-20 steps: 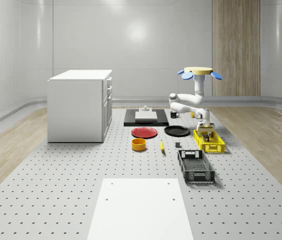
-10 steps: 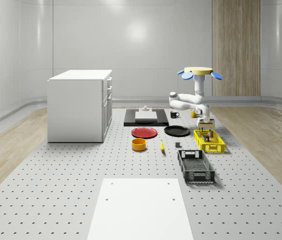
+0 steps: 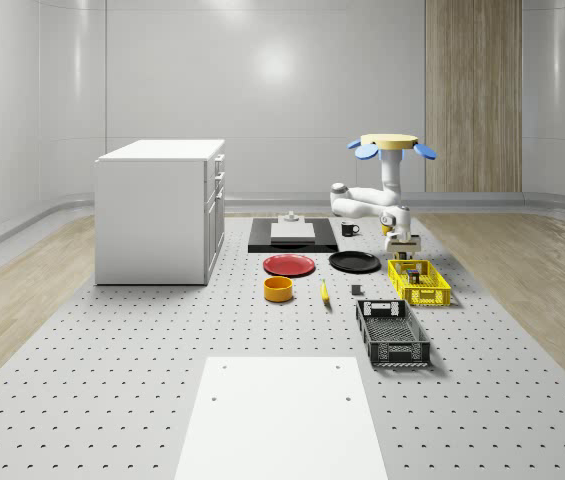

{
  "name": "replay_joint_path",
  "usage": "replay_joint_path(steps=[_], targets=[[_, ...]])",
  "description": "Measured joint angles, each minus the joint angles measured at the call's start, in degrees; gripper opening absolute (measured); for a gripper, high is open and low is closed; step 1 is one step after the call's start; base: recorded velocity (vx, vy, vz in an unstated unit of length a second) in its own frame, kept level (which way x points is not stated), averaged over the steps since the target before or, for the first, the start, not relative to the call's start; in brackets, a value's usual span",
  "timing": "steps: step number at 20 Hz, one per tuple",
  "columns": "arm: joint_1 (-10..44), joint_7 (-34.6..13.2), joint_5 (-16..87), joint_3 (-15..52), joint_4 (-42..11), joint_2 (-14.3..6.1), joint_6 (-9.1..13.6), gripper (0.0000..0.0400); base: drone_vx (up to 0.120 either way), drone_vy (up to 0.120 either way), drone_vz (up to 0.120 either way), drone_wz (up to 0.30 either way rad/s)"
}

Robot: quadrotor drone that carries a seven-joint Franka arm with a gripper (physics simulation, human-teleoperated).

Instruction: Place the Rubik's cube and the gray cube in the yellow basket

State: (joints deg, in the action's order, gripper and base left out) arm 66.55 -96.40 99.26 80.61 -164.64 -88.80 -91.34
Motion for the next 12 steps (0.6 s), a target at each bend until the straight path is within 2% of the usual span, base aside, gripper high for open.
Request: replay_joint_path(steps=[8, 12], targets=[[0.05, -0.05, -0.44, 0.35, -0.03, -0.37, -0.26, 0.0400, 0.000, -0.120, 0.000, 0.000], [0.07, -0.07, -0.54, 0.41, -0.02, -0.54, -0.41, 0.0400, 0.120, -0.120, 0.000, 0.000]])
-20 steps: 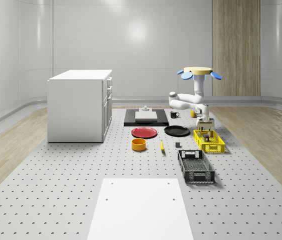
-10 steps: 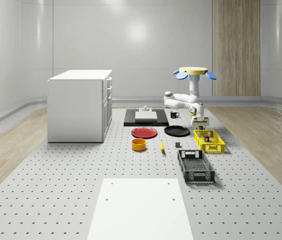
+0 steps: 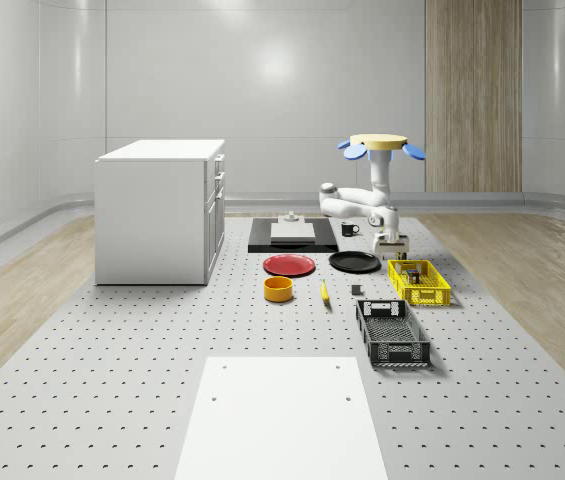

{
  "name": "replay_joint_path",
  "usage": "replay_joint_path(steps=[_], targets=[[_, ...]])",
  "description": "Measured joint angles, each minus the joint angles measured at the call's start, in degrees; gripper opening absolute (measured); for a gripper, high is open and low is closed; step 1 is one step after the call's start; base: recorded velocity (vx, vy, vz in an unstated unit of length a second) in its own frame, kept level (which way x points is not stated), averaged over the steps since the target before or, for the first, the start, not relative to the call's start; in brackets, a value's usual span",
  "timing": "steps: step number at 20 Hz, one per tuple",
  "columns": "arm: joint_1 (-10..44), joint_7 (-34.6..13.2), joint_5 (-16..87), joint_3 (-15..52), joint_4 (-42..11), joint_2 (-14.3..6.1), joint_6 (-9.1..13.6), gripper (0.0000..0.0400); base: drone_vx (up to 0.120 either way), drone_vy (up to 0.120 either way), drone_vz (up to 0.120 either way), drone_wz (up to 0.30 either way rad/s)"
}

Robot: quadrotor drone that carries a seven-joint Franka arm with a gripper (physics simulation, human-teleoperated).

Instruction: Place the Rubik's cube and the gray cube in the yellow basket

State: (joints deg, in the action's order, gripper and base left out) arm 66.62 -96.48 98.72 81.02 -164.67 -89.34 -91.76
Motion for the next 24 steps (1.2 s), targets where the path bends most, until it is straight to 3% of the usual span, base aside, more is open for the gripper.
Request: replay_joint_path(steps=[17, 24], targets=[[0.10, -0.07, -0.26, 0.10, 0.02, -0.61, -0.56, 0.0400, 0.120, -0.120, 0.000, 0.000], [0.13, -0.10, -0.33, 0.13, 0.02, -0.80, -0.74, 0.0400, 0.011, -0.120, -0.029, 0.000]])
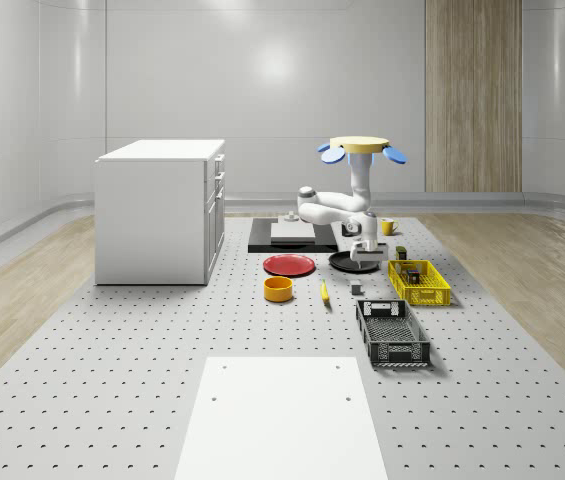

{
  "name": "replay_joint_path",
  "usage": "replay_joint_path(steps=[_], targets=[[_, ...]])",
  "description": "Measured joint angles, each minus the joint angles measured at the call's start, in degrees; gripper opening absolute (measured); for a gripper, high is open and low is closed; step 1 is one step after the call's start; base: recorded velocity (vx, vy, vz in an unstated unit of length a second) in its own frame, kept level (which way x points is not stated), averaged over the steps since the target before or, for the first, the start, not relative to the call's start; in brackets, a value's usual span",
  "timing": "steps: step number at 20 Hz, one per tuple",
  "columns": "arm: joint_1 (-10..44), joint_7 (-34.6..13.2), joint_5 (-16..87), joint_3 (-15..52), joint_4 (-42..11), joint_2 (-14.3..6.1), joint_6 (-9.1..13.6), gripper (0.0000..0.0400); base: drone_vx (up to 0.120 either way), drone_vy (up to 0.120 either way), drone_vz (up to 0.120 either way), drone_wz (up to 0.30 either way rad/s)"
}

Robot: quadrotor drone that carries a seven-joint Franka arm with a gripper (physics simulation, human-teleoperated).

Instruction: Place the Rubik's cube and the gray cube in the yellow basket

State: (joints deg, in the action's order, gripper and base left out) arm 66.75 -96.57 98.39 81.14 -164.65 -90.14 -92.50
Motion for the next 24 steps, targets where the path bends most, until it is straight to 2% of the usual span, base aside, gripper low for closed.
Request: replay_joint_path(steps=[2, 5, 8, 11, 16, 19, 24], targets=[[0.01, -0.01, -0.02, 0.01, 0.00, -0.05, -0.05, 0.0400, 0.000, -0.120, -0.120, 0.000], [0.02, -0.01, -0.05, 0.02, 0.00, -0.12, -0.11, 0.0400, 0.000, -0.120, -0.013, 0.000], [0.03, -0.02, -0.07, 0.02, 0.00, -0.18, -0.17, 0.0400, 0.000, -0.120, -0.120, 0.000], [0.04, -0.03, -0.10, 0.03, 0.01, -0.24, -0.23, 0.0400, 0.000, -0.093, 0.000, 0.000], [0.05, -0.04, -0.13, 0.04, 0.01, -0.34, -0.32, 0.0400, 0.000, 0.000, -0.096, 0.000], [0.06, -0.04, -0.15, 0.05, 0.01, -0.39, -0.36, 0.0400, -0.080, 0.000, -0.120, 0.000], [0.17, -0.07, 0.62, -0.79, 0.13, -0.51, -0.72, 0.0400, 0.000, 0.000, -0.008, 0.000]])
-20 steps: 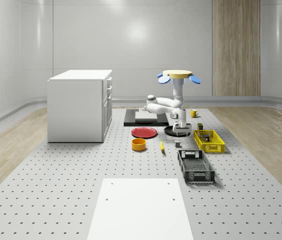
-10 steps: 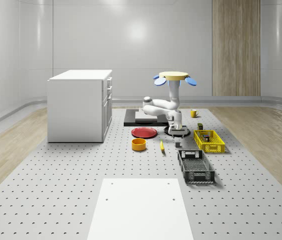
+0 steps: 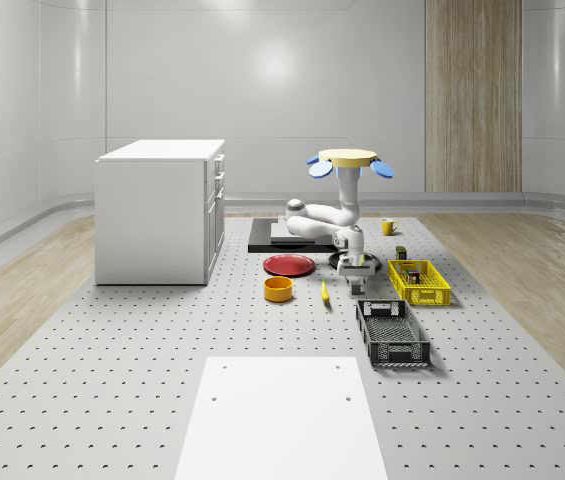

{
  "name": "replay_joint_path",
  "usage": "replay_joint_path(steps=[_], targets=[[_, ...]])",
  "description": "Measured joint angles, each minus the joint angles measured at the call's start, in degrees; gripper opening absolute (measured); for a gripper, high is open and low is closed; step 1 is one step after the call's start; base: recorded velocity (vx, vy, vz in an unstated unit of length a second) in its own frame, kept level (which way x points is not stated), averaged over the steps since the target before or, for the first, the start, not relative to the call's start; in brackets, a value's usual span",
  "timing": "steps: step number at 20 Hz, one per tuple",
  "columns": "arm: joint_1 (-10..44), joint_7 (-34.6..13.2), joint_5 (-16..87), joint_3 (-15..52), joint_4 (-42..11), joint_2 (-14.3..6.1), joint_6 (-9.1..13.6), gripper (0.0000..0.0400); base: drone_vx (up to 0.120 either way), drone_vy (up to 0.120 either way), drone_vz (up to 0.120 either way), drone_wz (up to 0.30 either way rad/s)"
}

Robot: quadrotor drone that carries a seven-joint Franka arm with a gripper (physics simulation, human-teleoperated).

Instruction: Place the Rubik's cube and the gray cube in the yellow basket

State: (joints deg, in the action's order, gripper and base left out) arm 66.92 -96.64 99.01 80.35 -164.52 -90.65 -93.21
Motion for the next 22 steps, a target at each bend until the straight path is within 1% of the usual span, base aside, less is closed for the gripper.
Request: replay_joint_path(steps=[8, 14, 22], targets=[[-0.45, 0.87, 3.15, -3.36, 0.60, -0.17, -1.17, 0.0400, 0.000, 0.000, 0.000, 0.000], [-0.74, 1.27, 3.75, -3.97, 0.76, -0.10, -1.30, 0.0400, 0.000, 0.000, 0.000, 0.000], [1.34, 0.81, 3.50, -3.71, 2.41, 0.34, -1.17, 0.0400, 0.000, 0.000, 0.000, 0.000]])
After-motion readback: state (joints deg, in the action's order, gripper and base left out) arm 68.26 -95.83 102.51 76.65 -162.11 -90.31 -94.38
